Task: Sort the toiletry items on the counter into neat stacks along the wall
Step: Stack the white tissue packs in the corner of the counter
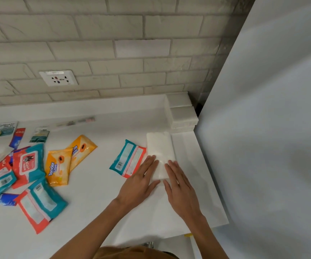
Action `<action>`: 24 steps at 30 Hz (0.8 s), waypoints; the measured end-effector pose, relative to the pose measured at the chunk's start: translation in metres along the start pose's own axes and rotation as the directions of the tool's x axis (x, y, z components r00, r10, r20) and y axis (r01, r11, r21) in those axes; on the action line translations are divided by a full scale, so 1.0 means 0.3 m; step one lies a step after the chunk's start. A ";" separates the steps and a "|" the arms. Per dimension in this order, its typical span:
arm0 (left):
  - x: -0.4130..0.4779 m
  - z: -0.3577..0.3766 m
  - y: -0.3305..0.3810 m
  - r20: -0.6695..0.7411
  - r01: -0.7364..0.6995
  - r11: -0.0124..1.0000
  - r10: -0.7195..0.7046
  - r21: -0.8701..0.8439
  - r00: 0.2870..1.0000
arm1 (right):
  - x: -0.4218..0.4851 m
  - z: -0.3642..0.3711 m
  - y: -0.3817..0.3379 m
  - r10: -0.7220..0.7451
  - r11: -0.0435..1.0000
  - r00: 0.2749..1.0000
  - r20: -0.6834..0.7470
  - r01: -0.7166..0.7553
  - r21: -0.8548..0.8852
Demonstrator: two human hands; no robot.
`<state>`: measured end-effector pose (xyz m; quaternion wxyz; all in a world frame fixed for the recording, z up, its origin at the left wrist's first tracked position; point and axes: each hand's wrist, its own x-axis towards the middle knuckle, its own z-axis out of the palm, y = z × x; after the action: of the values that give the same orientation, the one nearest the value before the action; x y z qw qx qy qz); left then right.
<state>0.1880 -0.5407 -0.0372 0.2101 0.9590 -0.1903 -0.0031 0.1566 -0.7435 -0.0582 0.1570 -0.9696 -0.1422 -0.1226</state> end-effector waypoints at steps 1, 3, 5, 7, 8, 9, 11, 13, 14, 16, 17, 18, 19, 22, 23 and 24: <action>0.013 0.004 0.000 -0.001 0.006 1.000 -0.006 0.000 1.000 | 0.014 0.004 0.008 -0.003 1.000 1.000 0.006 0.003 -0.013; 0.039 0.014 -0.004 0.001 0.024 1.000 -0.024 -0.009 1.000 | 0.043 0.009 0.022 -0.018 1.000 1.000 0.011 0.018 -0.021; 0.073 0.021 -0.013 -0.011 0.024 1.000 -0.024 -0.013 1.000 | 0.079 0.015 0.040 -0.022 1.000 1.000 0.005 0.023 -0.016; 0.115 0.026 -0.020 -0.018 0.014 1.000 -0.015 -0.004 1.000 | 0.122 0.021 0.062 -0.024 1.000 1.000 -0.004 0.024 -0.008; 0.137 0.029 -0.024 -0.029 0.009 1.000 -0.009 0.002 1.000 | 0.145 0.025 0.073 -0.026 1.000 1.000 -0.007 0.026 -0.004; 0.159 0.031 -0.027 -0.037 0.007 1.000 -0.007 0.009 0.999 | 0.169 0.030 0.083 -0.030 1.000 0.999 -0.010 0.030 -0.001; 0.201 0.029 -0.034 -0.037 0.020 1.000 -0.020 0.021 0.999 | 0.216 0.039 0.102 -0.042 0.999 0.999 -0.016 0.042 0.001; 0.246 0.027 -0.048 -0.021 0.039 0.999 -0.039 0.029 0.999 | 0.262 0.047 0.120 -0.053 0.999 0.998 -0.025 0.053 -0.004; 0.269 0.026 -0.057 -0.007 0.047 0.999 -0.046 0.026 0.999 | 0.285 0.053 0.131 -0.065 0.998 0.997 -0.030 0.064 -0.013; 0.305 0.022 -0.073 0.003 0.044 0.999 -0.044 0.015 0.999 | 0.322 0.063 0.148 -0.091 0.995 0.995 -0.044 0.090 -0.031; 0.324 0.019 -0.079 0.002 0.043 0.999 -0.043 0.016 0.999 | 0.340 0.070 0.156 -0.101 0.994 0.993 -0.054 0.099 -0.038; 0.341 0.016 -0.085 0.003 0.048 0.999 -0.048 0.015 0.999 | 0.358 0.077 0.165 -0.108 0.993 0.992 -0.066 0.105 -0.045; 0.357 0.013 -0.089 0.004 0.055 0.998 -0.055 0.011 0.999 | 0.377 0.085 0.173 -0.113 0.993 0.990 -0.079 0.109 -0.049; 0.403 0.005 -0.100 -0.014 0.051 0.999 -0.051 0.012 0.999 | 0.433 0.102 0.194 -0.134 0.990 0.984 -0.115 0.127 -0.065; 0.418 0.002 -0.103 -0.019 0.049 0.999 -0.049 0.015 0.999 | 0.450 0.107 0.199 -0.140 0.988 0.983 -0.121 0.132 -0.075; 0.433 0.001 -0.107 -0.024 0.048 0.999 -0.048 0.015 0.999 | 0.466 0.112 0.205 -0.144 0.987 0.982 -0.122 0.134 -0.083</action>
<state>0.3202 -0.5615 -0.0408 0.2049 0.9648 -0.1648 0.0047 0.3125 -0.7550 -0.0662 0.1206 -0.9526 -0.1947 -0.2000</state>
